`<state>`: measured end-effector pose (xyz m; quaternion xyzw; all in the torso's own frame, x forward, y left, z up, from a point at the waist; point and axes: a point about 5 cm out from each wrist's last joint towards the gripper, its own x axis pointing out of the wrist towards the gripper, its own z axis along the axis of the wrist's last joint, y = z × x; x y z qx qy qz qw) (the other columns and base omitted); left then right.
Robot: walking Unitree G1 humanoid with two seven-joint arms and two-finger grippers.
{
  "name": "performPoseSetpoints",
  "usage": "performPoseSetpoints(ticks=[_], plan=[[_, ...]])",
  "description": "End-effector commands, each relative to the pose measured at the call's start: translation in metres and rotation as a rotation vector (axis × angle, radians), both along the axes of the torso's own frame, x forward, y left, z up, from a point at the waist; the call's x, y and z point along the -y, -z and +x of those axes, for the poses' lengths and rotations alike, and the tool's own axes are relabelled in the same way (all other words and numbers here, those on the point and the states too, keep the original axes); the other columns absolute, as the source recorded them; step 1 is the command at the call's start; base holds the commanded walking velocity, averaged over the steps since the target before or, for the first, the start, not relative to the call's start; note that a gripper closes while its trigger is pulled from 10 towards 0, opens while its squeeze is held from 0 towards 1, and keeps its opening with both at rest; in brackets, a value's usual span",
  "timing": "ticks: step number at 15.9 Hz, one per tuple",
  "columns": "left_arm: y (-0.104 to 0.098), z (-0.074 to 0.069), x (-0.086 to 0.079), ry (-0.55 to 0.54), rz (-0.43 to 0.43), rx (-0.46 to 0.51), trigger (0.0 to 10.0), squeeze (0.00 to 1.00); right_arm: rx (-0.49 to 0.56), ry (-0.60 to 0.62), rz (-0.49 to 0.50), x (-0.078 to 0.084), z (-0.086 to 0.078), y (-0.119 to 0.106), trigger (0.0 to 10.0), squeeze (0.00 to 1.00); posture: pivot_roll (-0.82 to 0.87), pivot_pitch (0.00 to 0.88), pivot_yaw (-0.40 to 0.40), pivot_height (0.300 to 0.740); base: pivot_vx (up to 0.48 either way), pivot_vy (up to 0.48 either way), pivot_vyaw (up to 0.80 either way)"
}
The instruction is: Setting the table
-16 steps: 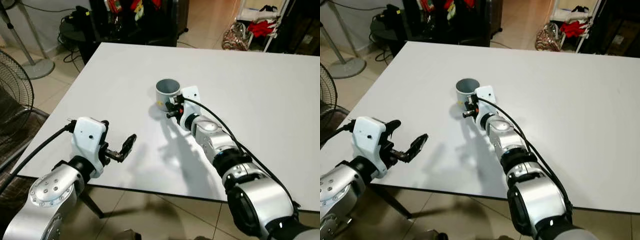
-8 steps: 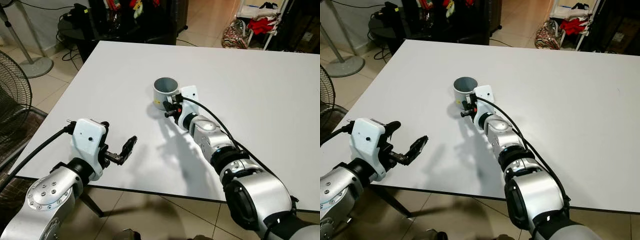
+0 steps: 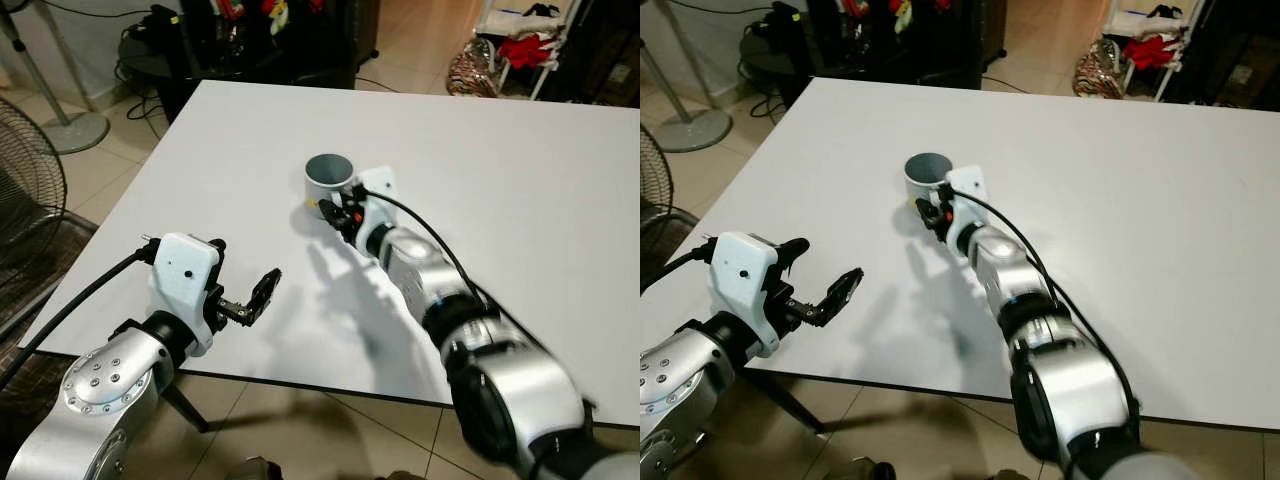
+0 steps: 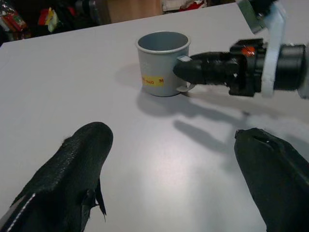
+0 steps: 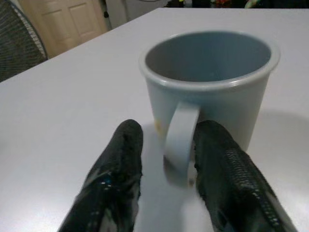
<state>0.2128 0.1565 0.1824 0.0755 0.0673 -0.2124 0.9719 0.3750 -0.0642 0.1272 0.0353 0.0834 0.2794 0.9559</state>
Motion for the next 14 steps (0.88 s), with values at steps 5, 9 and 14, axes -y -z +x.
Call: performPoseSetpoints(ticks=[5, 9, 14], plan=[[-0.006, 0.010, 0.002, -0.017, -0.055, 0.046, 10.0, 0.00, 0.117, 0.009, 0.072, 0.028, -0.039, -0.030, 10.0, 1.00, -0.04, 0.047, 0.038, 0.740, 0.000, 0.000, 0.00], [-0.007, 0.017, -0.006, -0.149, -0.081, 0.090, 10.0, 0.00, 0.171, 0.054, 0.060, 0.045, -0.096, -0.044, 10.0, 1.00, -0.08, 0.025, 0.060, 0.740, 0.000, 0.000, 0.00], [-0.004, 0.006, -0.001, -0.194, -0.057, 0.101, 10.0, 0.00, 0.191, 0.177, 0.021, 0.063, -0.138, -0.049, 10.0, 1.00, -0.09, 0.016, 0.064, 0.740, 0.000, -0.245, 0.00]])
